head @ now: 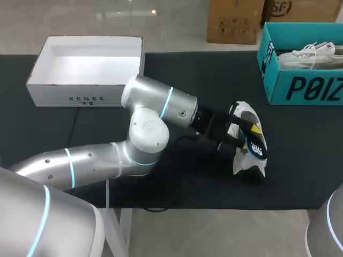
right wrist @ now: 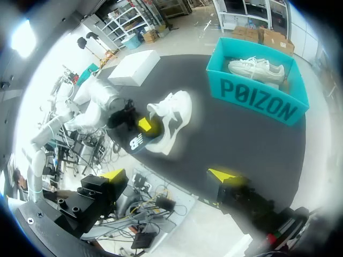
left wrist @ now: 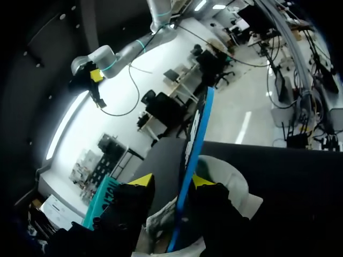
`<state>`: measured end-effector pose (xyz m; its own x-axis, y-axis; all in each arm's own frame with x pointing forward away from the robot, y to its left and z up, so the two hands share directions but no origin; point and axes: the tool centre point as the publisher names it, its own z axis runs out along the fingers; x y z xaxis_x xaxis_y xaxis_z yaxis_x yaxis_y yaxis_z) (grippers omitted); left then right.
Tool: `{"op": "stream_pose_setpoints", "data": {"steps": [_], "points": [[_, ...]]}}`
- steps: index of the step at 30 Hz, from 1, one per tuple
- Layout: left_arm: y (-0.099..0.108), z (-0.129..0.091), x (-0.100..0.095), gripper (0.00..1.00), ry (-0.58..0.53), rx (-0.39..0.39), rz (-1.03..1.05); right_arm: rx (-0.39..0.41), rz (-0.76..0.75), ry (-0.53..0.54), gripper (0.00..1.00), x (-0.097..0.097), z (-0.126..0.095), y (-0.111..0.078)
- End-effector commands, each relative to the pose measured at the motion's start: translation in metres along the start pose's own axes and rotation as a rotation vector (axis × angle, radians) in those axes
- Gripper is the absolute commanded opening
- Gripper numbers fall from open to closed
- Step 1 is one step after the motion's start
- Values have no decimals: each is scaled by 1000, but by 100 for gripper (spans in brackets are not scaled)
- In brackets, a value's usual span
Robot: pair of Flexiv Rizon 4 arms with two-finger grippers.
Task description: Take the shoe out of the shoebox, open the shoe tongue, remove and reinsert the insole, then place the shoe into the shoebox
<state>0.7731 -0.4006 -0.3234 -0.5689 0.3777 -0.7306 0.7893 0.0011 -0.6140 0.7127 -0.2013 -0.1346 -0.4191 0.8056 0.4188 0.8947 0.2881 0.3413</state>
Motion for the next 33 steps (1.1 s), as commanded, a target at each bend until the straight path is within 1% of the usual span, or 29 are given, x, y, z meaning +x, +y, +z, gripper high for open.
{"op": "stream_pose_setpoints", "data": {"steps": [1,8,11,15,22,27,30,33], "points": [[-1,3,0,0,24,5,-3,3,1,0,100,-1,0,1],[-6,6,3,0,52,21,4,3,1,0,100,-1,0,1],[-5,7,6,0,53,17,11,3,1,0,100,-1,0,1],[5,2,3,0,53,-24,59,3,1,0,100,-1,0,1],[29,-17,-10,0,18,-88,127,3,1,0,100,-1,0,1],[44,-21,-12,0,-16,-116,160,3,1,0,100,-1,0,1],[47,-17,-12,0,-39,-105,170,3,1,0,100,-1,0,1],[38,-9,-12,0,-42,-71,178,3,1,0,100,-1,0,1]]}}
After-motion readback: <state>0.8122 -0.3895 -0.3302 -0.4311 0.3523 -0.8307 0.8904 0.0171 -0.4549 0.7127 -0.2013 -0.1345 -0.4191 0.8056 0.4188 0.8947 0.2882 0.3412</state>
